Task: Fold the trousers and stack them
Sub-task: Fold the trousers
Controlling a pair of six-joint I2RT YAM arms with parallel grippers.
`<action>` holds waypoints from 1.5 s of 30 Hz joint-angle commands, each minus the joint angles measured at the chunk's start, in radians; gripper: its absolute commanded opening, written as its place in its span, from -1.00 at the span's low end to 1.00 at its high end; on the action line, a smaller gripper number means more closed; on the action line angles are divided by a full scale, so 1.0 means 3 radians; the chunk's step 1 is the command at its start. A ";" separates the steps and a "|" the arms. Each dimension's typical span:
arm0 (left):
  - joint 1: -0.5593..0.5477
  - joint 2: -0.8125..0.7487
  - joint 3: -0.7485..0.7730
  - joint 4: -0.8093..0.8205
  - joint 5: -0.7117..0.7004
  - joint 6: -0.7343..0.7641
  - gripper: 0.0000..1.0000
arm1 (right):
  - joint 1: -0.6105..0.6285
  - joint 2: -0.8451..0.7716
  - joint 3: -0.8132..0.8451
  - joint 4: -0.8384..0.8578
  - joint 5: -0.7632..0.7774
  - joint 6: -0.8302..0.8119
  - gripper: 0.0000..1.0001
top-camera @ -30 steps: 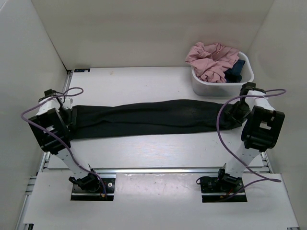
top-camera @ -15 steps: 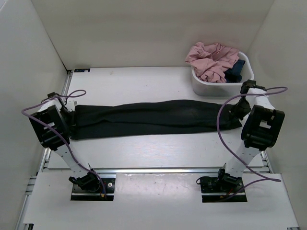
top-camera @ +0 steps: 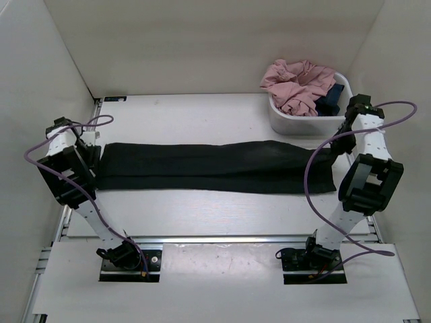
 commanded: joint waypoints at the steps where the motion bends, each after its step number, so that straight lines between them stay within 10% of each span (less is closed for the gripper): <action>1: 0.0060 0.0126 -0.0140 -0.0168 -0.0095 0.0083 0.31 | -0.0049 -0.0016 -0.0230 0.0099 0.0059 -0.0122 -0.99; 6: 0.0095 0.0121 -0.0263 0.0036 -0.0157 -0.0167 0.39 | -0.0049 -0.0047 -0.0578 0.0232 0.0003 -0.0153 -0.99; 15: 0.0035 -0.0216 -0.0028 0.0138 0.0395 -0.0444 -0.31 | -0.0049 -0.0011 -0.0752 0.0263 -0.0028 -0.0214 -0.99; 28: -0.0129 0.0208 -0.0074 0.0378 0.0293 -0.0576 0.19 | 0.0018 0.0132 -0.0517 0.0120 0.0090 -0.0245 -0.99; 37: -0.0196 0.0177 -0.0197 0.0471 0.0139 -0.0510 0.19 | 0.0018 0.0132 -0.0553 0.0120 0.0090 -0.0245 -0.99; 43: -0.0196 0.0284 -0.0130 0.0364 0.0355 -0.0510 -0.72 | 0.0018 0.0132 -0.0522 0.0120 0.0090 -0.0245 -0.99; 45: -0.0196 0.0285 -0.0089 0.0332 0.0355 -0.0510 -0.72 | 0.0018 0.0101 -0.0522 0.0120 0.0090 -0.0245 -0.99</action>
